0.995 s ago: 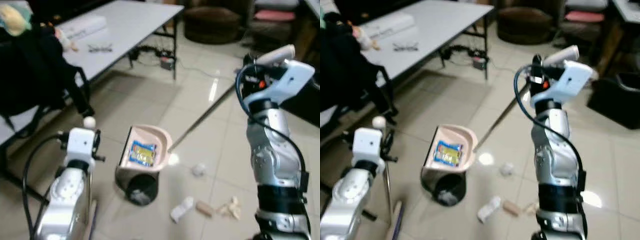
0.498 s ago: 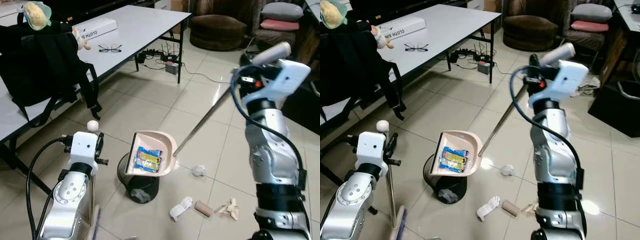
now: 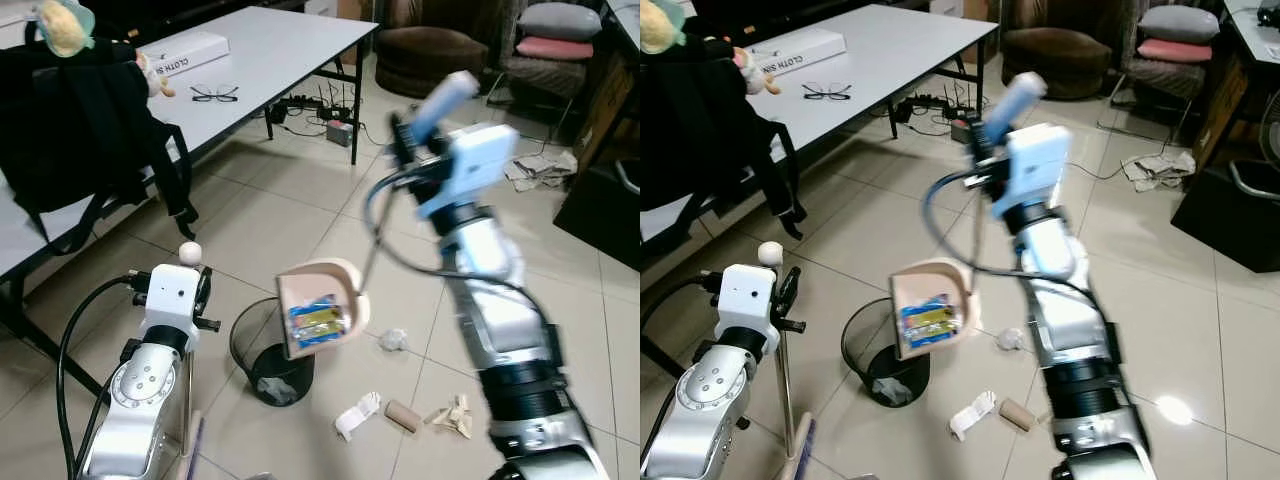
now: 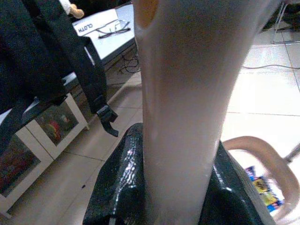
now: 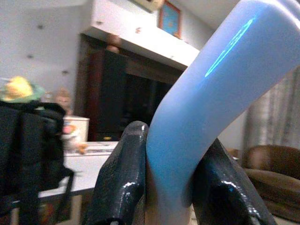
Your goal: Sweep floor
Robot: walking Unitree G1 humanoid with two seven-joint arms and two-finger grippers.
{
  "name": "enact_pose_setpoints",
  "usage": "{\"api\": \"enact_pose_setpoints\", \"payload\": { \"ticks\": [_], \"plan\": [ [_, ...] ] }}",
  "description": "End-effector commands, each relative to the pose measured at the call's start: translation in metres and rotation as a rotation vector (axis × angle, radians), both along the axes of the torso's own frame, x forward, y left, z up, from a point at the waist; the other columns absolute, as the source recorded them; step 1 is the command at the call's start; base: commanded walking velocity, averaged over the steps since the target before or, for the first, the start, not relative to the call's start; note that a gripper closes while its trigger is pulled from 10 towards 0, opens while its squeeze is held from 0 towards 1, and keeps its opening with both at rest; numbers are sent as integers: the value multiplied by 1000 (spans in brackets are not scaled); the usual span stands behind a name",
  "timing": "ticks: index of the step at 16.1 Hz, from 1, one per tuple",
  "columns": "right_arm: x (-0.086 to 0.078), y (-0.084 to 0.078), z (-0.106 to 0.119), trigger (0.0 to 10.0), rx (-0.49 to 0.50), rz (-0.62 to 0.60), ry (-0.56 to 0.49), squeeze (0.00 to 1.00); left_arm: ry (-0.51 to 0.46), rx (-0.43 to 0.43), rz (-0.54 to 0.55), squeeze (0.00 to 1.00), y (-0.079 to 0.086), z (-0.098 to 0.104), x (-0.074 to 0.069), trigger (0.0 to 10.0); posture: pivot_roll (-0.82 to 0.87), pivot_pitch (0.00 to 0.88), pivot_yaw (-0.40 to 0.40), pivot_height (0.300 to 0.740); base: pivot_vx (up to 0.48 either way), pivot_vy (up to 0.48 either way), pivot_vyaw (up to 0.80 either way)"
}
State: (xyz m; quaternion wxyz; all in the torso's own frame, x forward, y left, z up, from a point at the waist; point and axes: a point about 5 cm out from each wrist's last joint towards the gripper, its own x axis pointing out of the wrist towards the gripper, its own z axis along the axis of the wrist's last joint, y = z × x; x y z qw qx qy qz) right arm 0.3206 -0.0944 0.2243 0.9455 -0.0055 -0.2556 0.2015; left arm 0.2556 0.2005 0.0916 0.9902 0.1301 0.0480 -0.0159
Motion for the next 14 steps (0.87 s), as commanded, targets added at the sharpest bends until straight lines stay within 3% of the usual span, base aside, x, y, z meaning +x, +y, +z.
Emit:
{"api": "enact_pose_setpoints", "payload": {
  "ticks": [1, 7, 14],
  "plan": [
    [-3, 10, 17, 10000, -6, 44, -105, 0, -24, 20, -8, 0, 0, 5, 3, 10000, -62, 0, 57, 740, 0, 0, 0],
    [-25, 55, 8, 10000, -194, 231, -252, 0, -25, 19, -12, 0, -1, 4, 3, 10000, -62, 0, 56, 740, 0, 0, 0],
    [-47, 86, -4, 10000, -250, 398, -320, 0, -24, 18, -14, 0, -4, 3, 2, 10000, -57, 0, 44, 740, 0, 0, 0]
  ]
}}
